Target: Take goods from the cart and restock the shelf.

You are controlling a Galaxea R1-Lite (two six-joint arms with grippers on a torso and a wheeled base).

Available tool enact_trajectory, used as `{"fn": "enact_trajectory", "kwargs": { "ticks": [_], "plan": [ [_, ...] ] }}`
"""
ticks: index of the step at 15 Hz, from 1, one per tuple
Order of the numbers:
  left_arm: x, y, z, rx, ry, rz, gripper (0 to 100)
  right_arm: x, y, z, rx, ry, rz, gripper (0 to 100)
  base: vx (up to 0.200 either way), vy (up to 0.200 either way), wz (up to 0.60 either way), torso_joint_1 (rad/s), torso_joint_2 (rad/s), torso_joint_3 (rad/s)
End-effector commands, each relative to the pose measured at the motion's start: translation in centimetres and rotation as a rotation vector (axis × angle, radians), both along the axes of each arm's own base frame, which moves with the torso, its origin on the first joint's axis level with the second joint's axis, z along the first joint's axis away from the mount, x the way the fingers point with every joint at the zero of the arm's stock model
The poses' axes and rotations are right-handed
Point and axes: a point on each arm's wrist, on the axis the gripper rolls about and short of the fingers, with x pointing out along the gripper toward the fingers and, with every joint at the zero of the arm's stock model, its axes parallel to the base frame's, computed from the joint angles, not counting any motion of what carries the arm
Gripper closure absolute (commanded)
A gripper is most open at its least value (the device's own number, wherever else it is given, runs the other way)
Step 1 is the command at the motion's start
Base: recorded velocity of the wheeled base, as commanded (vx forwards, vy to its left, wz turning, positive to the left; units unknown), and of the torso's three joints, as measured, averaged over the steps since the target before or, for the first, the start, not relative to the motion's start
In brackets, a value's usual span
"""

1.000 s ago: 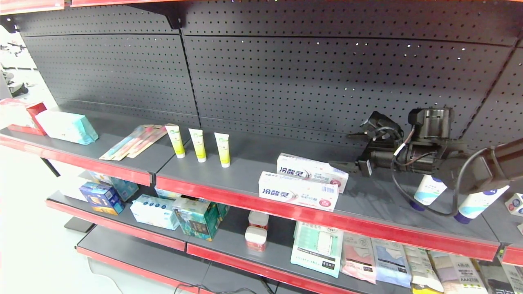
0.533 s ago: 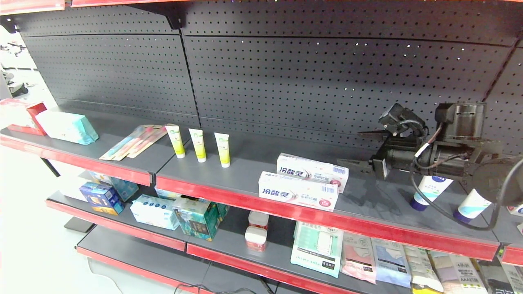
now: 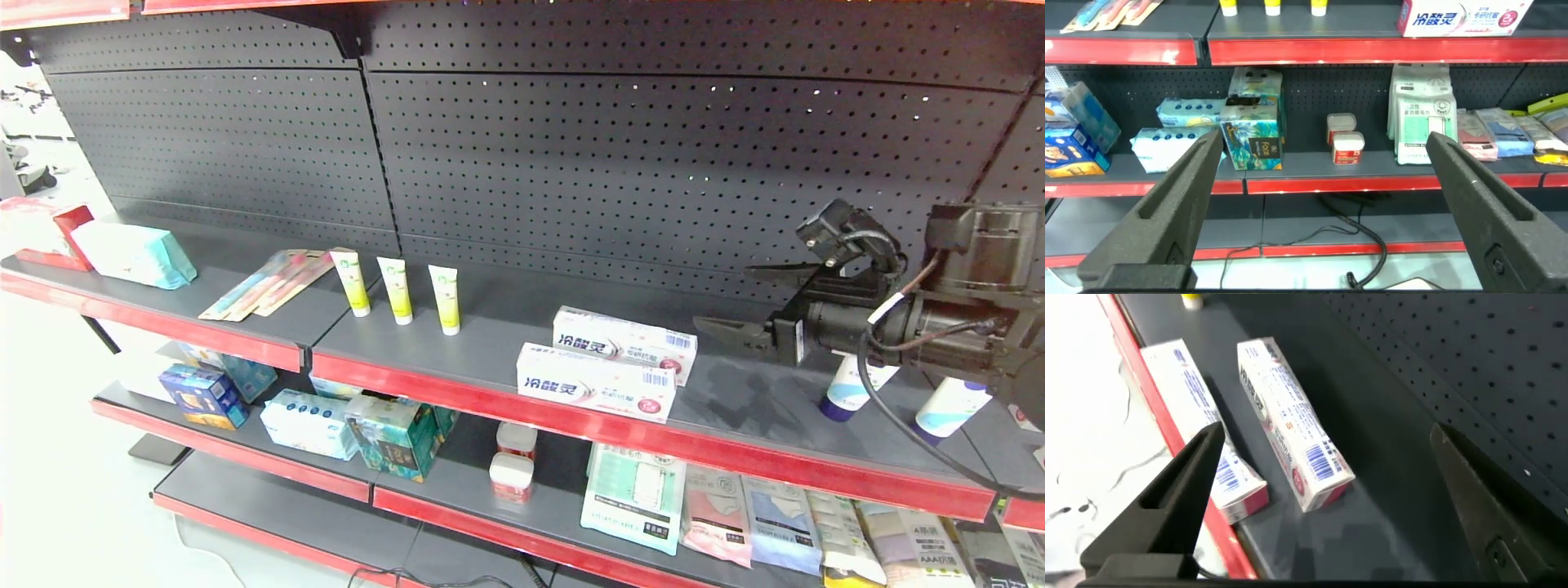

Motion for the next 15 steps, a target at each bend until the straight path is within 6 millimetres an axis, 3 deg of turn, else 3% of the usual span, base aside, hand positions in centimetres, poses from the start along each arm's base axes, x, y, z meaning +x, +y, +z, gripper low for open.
{"fn": "enact_trajectory", "kwargs": {
  "ticks": [1, 7, 12, 15],
  "plan": [
    [0.0, 0.0, 0.0, 0.000, 0.002, -0.001, 0, -3.0, -0.3, 2.1, 0.039, -0.054, -0.036, 0, 0.000, 0.000, 0.00, 0.000, 0.00, 0.000],
    [0.0, 0.0, 0.0, 0.000, 0.002, -0.001, 0, -9.2, -2.1, 3.9, 0.072, -0.151, -0.170, 0, 0.000, 0.000, 0.00, 0.000, 0.00, 0.000],
    [0.0, 0.0, 0.0, 0.000, 0.002, -0.001, 0, -15.4, -3.9, 1.4, 0.191, -0.071, -0.426, 0, 0.000, 0.000, 0.00, 0.000, 0.00, 0.000],
    [0.0, 0.0, 0.0, 0.000, 0.002, 0.001, 0, -21.3, -5.4, -1.1, 0.158, -0.030, -0.561, 0, 0.000, 0.000, 0.00, 0.000, 0.00, 0.000]
  ]
}}
